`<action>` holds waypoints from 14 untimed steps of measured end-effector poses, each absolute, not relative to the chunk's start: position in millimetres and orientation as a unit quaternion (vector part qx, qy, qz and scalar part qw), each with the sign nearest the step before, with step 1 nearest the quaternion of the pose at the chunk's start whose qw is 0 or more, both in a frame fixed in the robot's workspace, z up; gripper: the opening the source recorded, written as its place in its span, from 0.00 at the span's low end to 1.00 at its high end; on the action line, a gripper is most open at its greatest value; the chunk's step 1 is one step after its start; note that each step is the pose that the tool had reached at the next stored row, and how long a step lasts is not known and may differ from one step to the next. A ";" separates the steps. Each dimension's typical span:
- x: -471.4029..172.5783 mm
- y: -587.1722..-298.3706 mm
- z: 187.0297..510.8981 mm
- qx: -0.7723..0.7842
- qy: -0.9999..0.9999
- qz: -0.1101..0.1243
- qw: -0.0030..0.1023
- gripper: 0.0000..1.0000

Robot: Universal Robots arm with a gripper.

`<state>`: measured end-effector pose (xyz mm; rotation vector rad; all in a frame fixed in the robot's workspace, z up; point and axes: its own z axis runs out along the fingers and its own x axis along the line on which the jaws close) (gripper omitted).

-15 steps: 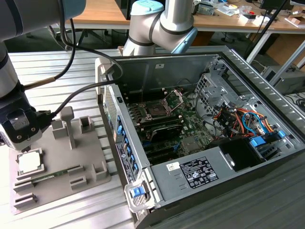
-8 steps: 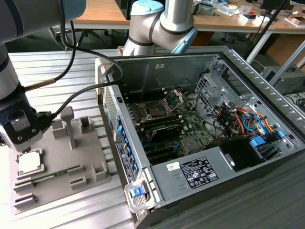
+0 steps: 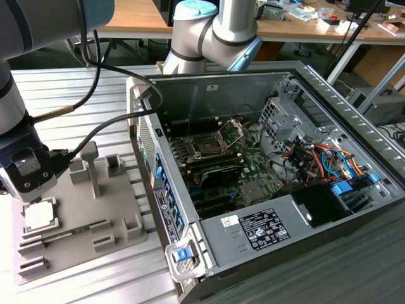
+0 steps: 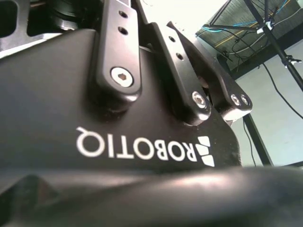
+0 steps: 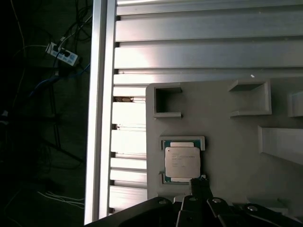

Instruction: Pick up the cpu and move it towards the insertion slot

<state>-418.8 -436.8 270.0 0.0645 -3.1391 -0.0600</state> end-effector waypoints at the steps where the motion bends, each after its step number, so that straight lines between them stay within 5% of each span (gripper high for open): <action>1: -418.8 -436.8 269.7 0.021 -1.000 -0.019 0.001 0.11; 14: -418.8 -436.8 266.7 0.021 -1.000 -0.019 0.001 0.11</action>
